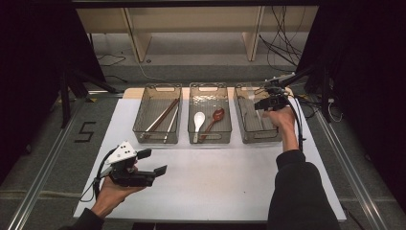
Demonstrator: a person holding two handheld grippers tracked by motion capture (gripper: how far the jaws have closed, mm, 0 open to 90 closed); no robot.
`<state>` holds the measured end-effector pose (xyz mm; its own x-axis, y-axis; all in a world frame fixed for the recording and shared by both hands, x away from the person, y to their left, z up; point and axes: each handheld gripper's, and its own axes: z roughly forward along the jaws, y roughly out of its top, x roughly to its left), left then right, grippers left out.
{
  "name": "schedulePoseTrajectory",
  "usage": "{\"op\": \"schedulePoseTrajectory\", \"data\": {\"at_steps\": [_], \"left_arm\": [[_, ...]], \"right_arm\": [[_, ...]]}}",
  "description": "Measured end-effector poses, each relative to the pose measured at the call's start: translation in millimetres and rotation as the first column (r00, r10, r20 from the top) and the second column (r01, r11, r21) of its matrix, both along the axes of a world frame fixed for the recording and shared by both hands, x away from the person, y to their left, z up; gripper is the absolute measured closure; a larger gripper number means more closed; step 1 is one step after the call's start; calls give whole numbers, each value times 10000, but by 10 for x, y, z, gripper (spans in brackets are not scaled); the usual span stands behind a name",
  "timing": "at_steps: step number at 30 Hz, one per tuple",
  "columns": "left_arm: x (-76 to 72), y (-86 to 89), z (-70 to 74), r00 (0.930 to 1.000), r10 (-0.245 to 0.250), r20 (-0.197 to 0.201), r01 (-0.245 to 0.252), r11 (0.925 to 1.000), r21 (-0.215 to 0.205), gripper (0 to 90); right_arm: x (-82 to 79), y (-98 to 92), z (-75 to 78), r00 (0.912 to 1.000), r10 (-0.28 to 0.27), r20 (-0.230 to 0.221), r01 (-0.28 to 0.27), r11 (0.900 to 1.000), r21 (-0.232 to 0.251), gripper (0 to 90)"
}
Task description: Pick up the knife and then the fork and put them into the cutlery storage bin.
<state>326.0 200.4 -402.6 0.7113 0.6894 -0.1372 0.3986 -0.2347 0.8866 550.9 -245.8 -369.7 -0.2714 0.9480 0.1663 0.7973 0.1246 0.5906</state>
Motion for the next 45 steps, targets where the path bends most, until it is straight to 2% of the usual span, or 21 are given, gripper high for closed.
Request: {"op": "schedulePoseTrajectory", "data": {"at_steps": [8, 14, 22, 27, 33, 45], "left_arm": [[-1, -8, 2, 10000, -7, 2, 7, 10000, 39, 163], [-1, -12, 2, 10000, -17, -3, 17, 10000, 67, 163], [1, -14, 0, 10000, -2, -12, 2, 10000, 89, 163], [2, -19, -1, 10000, -27, -16, 27, 10000, 94, 163], [2, -23, -3, 10000, -31, -32, 31, 10000, 89, 163], [-1, -30, -2, 10000, -44, -56, 44, 10000, 89, 163]], "right_arm": [[-55, -20, 40, 9993, 323, -162, -321, 9994, 130, 611], [-155, 3, 94, 9969, 781, -31, -781, 9969, 55, 533], [-334, 62, 138, 9914, 1254, 365, -1260, 9919, 148, 437], [-478, 102, 164, 9836, 1666, 687, -1683, 9855, 209, 408], [-630, 127, 184, 9763, 1878, 1079, -1934, 9802, 436, 366], [-928, 168, 124, 9657, 2147, 1459, -2195, 9755, 176, 317]]}}
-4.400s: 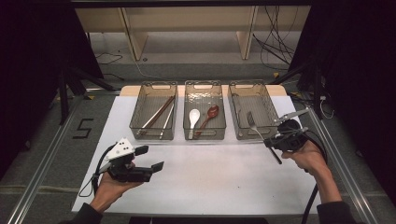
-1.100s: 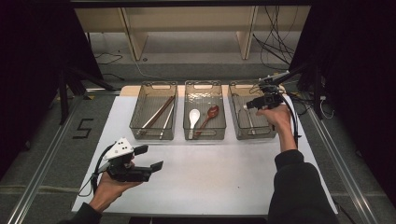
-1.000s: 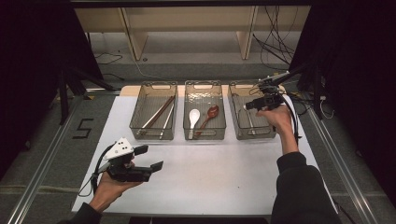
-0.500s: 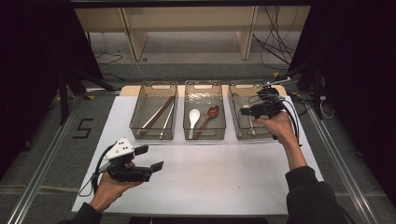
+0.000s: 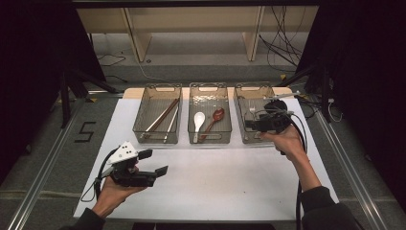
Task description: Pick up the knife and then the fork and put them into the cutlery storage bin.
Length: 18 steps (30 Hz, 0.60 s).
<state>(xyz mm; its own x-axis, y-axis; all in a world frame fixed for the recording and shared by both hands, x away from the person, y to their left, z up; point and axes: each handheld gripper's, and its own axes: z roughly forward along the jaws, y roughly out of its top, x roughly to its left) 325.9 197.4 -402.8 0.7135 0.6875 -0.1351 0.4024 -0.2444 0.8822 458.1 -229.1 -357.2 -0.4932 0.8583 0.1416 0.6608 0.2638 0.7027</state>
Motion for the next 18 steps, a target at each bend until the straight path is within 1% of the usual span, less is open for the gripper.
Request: {"op": "schedulePoseTrajectory", "data": {"at_steps": [3, 9, 12, 18], "left_arm": [[-1, -3, 1, 10000, -22, 6, 22, 10000, 25, 163], [0, -10, -2, 10000, -14, -1, 14, 10000, 3, 162], [0, -10, -4, 10000, -22, -28, 22, 10000, 3, 162], [4, -6, -4, 10000, -39, -52, 39, 10000, 5, 162]], "right_arm": [[-63, 15, -7, 9999, 57, 146, -58, 10000, 49, 304], [-190, 44, -37, 9993, 160, 339, -173, 9991, 378, 286], [-250, 55, -60, 9990, 271, 358, -291, 9980, 568, 281], [-364, 77, -93, 9981, 404, 454, -437, 9964, 727, 273]]}}
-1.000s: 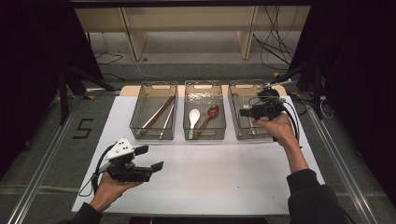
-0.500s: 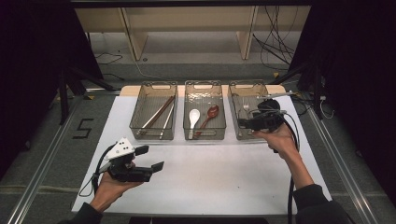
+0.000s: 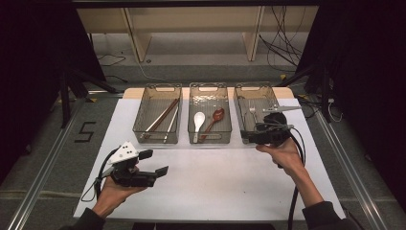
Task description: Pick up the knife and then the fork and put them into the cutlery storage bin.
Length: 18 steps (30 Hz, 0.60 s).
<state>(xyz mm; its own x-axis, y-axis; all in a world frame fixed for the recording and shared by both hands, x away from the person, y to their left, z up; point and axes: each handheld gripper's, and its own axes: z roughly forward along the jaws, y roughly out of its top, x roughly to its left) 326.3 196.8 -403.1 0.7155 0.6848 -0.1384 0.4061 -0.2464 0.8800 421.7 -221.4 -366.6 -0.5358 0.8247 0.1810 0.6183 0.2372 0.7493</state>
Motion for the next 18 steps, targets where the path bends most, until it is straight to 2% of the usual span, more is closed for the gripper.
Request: {"op": "schedulePoseTrajectory", "data": {"at_steps": [4, 18], "left_arm": [[7, 2, -5, 10000, -1, -46, 1, 10000, -6, 162], [45, -16, -31, 9998, -36, -192, 38, 10000, 67, 161]], "right_arm": [[-85, -7, -17, 10000, 79, 14, -80, 9996, 273, 270], [-341, -33, -117, 9987, 384, 327, -407, 9966, 719, 262]]}}
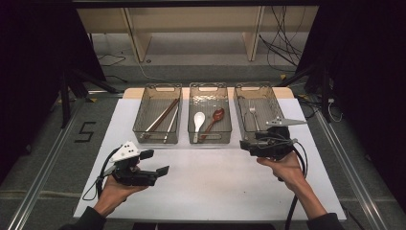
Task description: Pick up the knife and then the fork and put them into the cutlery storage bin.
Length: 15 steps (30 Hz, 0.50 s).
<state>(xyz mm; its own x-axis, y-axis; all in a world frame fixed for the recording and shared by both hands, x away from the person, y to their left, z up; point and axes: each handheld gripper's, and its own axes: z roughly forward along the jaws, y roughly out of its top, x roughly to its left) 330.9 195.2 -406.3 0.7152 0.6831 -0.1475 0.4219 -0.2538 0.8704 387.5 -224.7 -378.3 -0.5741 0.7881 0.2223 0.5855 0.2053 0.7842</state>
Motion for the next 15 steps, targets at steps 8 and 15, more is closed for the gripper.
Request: {"op": "schedulePoseTrajectory", "data": {"at_steps": [8, 15], "left_arm": [[-26, -30, 12, 9999, -168, 12, 168, 9999, 0, 159], [-19, -21, 3, 9996, -269, -99, 269, 9996, -11, 159]], "right_arm": [[-154, -59, -80, 10000, -14, -1, 14, 10000, 76, 261], [-287, -47, -150, 9998, 176, 130, -177, 9998, 115, 244]]}}
